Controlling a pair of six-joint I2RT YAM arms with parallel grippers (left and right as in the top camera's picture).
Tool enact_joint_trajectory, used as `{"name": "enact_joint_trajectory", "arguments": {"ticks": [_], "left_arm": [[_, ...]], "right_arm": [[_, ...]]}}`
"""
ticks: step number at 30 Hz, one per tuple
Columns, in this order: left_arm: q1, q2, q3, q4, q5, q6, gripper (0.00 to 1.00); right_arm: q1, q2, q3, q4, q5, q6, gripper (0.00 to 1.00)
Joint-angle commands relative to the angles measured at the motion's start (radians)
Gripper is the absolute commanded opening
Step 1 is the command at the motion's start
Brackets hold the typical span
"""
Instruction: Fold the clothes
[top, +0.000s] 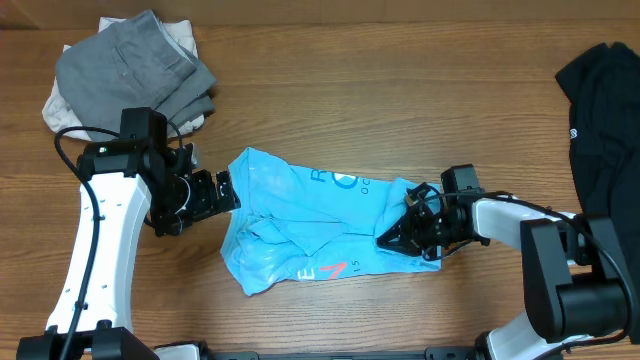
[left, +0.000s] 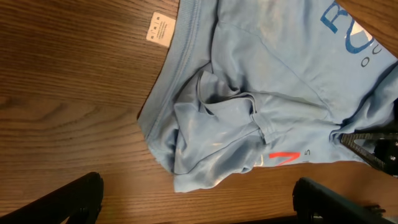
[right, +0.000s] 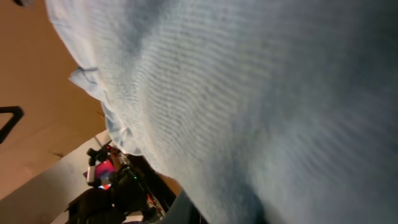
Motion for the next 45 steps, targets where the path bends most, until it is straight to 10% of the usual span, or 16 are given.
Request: {"name": "enact_joint_trajectory", "arguments": {"ticks": [1,11,15,17,26,45], "left_arm": [[-0.006,-0.007,-0.005,0.001,0.0,0.023,1.0],[-0.006,-0.007,-0.005,0.019,-0.002,0.023,1.0],[-0.006,-0.007,-0.005,0.039,0.002,0.023,1.0],[-0.006,-0.007,-0.005,0.039,0.002,0.023,1.0],[-0.006,-0.007,-0.005,0.032,-0.003,0.024,1.0],[-0.006,-0.007,-0.005,0.034,-0.002,0.023,1.0]], "right_arm": [[-0.024,0.018,0.0,-0.075,0.225,0.088,0.04],[-0.026,-0.298,0.146,-0.33,0.312,0.088,0.09],[-0.026,-0.449,0.15,-0.394,0.381,0.089,0.79],[-0.027,-0.489,0.15,-0.419,0.453,0.1,0.95],[-0.158,-0.494,0.137,-0.412,0.648,0.173,1.0],[-0.267,-0.174,0.114,-0.3,0.412,-0.071,0.93]]}}
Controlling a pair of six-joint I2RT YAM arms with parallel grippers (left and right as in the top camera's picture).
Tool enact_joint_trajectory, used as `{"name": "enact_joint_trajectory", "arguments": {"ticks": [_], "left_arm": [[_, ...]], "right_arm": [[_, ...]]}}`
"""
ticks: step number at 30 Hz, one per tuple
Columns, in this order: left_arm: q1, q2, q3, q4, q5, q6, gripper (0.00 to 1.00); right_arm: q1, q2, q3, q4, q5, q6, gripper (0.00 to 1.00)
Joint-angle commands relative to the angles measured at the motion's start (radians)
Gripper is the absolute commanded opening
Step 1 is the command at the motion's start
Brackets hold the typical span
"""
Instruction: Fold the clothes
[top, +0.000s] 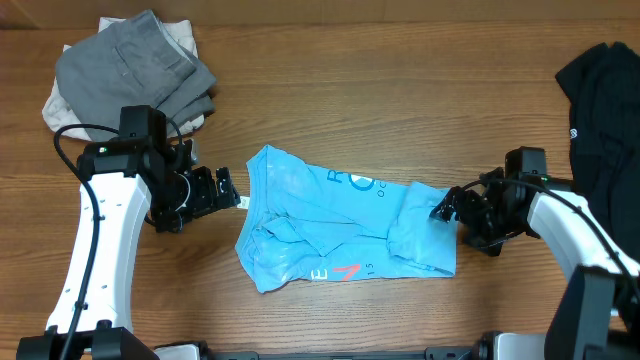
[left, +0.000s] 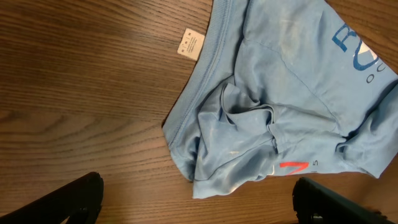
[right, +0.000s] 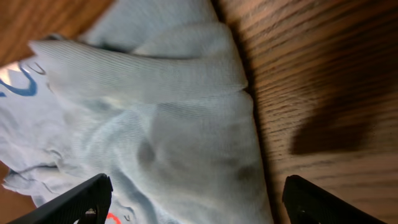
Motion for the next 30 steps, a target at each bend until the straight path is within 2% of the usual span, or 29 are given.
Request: {"name": "enact_joint_trajectory", "arguments": {"ticks": [1,4,8,12,15,17,18,24,30], "left_arm": [[-0.006,-0.007,-0.005,-0.001,-0.002,0.023,1.0],[-0.006,-0.007,-0.005,0.0,-0.002,0.023,1.0],[-0.006,-0.007,-0.005,0.0,-0.002,0.023,1.0],[-0.006,-0.007,-0.005,0.0,-0.002,0.023,1.0],[-0.006,-0.007,-0.005,0.0,-0.002,0.023,1.0],[-0.006,-0.007,-0.005,0.0,-0.002,0.023,1.0],[-0.006,-0.007,-0.005,0.0,-0.002,0.023,1.0],[-0.006,-0.007,-0.005,-0.003,-0.002,0.023,1.0],[-0.006,-0.007,-0.005,-0.001,-0.002,0.023,1.0]], "right_arm": [[-0.002,0.029,-0.017,0.022,-0.041,-0.041,0.93],[-0.002,0.052,-0.041,0.066,-0.042,-0.044,0.92],[-0.002,0.063,-0.076,0.129,-0.081,-0.06,0.86],[-0.002,0.063,-0.096,0.154,-0.122,-0.062,0.58],[-0.002,0.063,-0.105,0.159,-0.121,-0.062,0.25],[-0.002,0.063,-0.109,0.167,-0.121,-0.058,0.07],[-0.002,0.063,-0.109,0.17,-0.121,-0.054,0.04],[-0.01,0.063,-0.087,0.168,-0.111,-0.028,0.04],[-0.025,0.026,0.016,0.013,0.012,-0.029,0.04]]}}
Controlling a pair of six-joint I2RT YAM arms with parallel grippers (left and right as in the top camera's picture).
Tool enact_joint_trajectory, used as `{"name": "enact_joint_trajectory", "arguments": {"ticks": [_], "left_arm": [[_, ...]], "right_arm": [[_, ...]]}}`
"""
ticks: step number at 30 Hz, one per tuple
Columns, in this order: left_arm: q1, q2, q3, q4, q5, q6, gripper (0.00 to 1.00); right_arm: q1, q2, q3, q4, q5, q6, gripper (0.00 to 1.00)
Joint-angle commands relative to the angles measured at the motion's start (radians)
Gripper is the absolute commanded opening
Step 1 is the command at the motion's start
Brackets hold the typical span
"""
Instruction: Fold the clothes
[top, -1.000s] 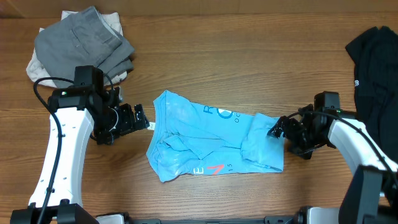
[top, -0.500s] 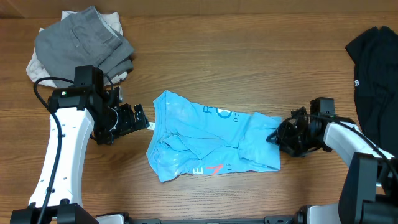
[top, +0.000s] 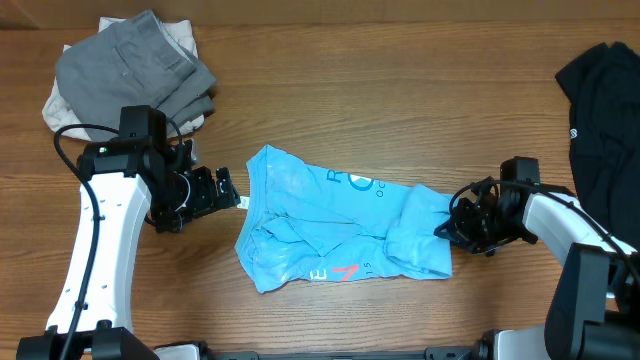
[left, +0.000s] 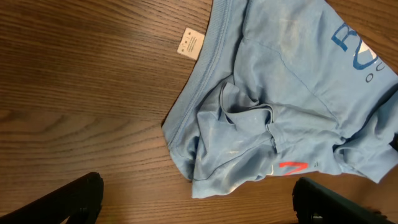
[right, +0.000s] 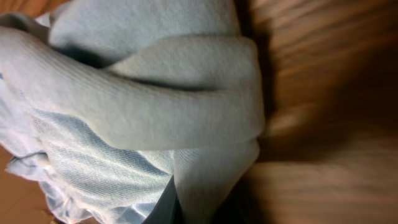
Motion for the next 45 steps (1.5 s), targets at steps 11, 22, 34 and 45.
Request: {"name": "enact_joint_trajectory", "arguments": {"ticks": [11,22,34,45], "left_arm": [[-0.006,-0.007,-0.005,0.009,0.001,0.022,1.0],[-0.006,-0.007,-0.005,0.023,0.002,0.022,1.0],[-0.006,-0.007,-0.005,0.023,0.001,0.022,1.0],[-0.006,-0.007,-0.005,0.023,0.002,0.022,1.0]], "right_arm": [[0.021,-0.163,0.117,-0.227,0.482,0.159,0.04],[0.318,-0.224,0.117,-0.286,0.671,0.394,0.04],[0.512,-0.224,0.274,-0.484,0.875,0.553,0.04],[0.524,-0.194,0.299,-0.514,0.821,0.468,0.04]]}}
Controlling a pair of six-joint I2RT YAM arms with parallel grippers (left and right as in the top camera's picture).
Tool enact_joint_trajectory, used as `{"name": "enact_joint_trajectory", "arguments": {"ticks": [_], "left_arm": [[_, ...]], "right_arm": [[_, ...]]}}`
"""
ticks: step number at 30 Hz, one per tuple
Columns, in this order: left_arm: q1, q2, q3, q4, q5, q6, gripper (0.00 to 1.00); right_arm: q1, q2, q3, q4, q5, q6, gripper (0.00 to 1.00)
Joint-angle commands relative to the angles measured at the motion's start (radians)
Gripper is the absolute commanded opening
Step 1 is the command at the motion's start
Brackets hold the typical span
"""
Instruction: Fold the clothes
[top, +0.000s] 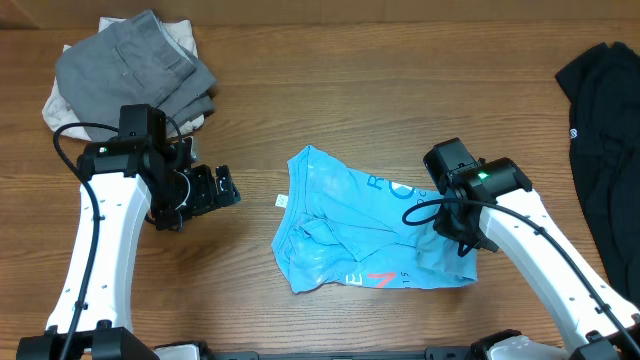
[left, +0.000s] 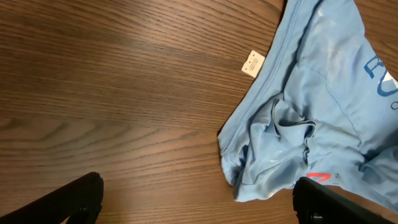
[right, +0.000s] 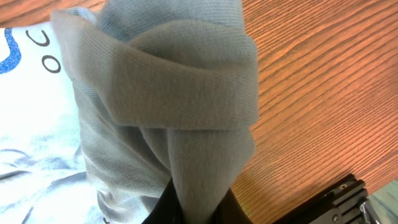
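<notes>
A crumpled light blue T-shirt (top: 365, 235) with blue lettering and a red mark lies on the wooden table (top: 330, 90). My right gripper (top: 455, 228) is shut on a bunched fold at the shirt's right edge; in the right wrist view the fabric (right: 174, 93) runs down into the gripper (right: 196, 202). My left gripper (top: 222, 188) stands open to the left of the shirt, apart from it. In the left wrist view the gripper (left: 199, 200) has bare wood between its fingers, and the shirt (left: 311, 106) with its white tag (left: 253, 63) lies to the right.
A pile of grey and white clothes (top: 130, 65) sits at the back left. A black garment (top: 600, 120) lies along the right edge. Bare wood stretches between the left gripper and the shirt.
The shirt has shifted to the right, away from my left gripper. My right gripper, then pressed against the shirt's right edge, is now shut on that fold. The left arm has not moved.
At first my right gripper was buried in the shirt's right part. Then it stood open just right of the shirt, which lay a little further right. Then it was against the edge fold. Now it holds that fold and the shirt lies further right again.
</notes>
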Motion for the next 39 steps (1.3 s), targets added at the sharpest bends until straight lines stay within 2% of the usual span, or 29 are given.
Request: {"name": "enact_joint_trajectory", "arguments": {"ticks": [1,15,33,39], "left_arm": [[-0.006,-0.007,-0.005,0.002,0.002,0.022,1.0],[-0.006,-0.007,-0.005,0.003,0.002,0.022,1.0],[-0.006,-0.007,-0.005,0.001,0.002,0.021,1.0],[-0.006,-0.007,-0.005,0.001,0.002,0.018,1.0]], "right_arm": [[0.023,0.013,0.011,0.0,0.0,-0.016,0.04],[0.179,0.143,0.013,-0.045,0.083,0.147,0.04],[0.283,0.152,0.089,-0.066,0.107,0.15,0.04],[0.322,0.153,0.11,-0.004,0.053,0.148,0.04]]}}
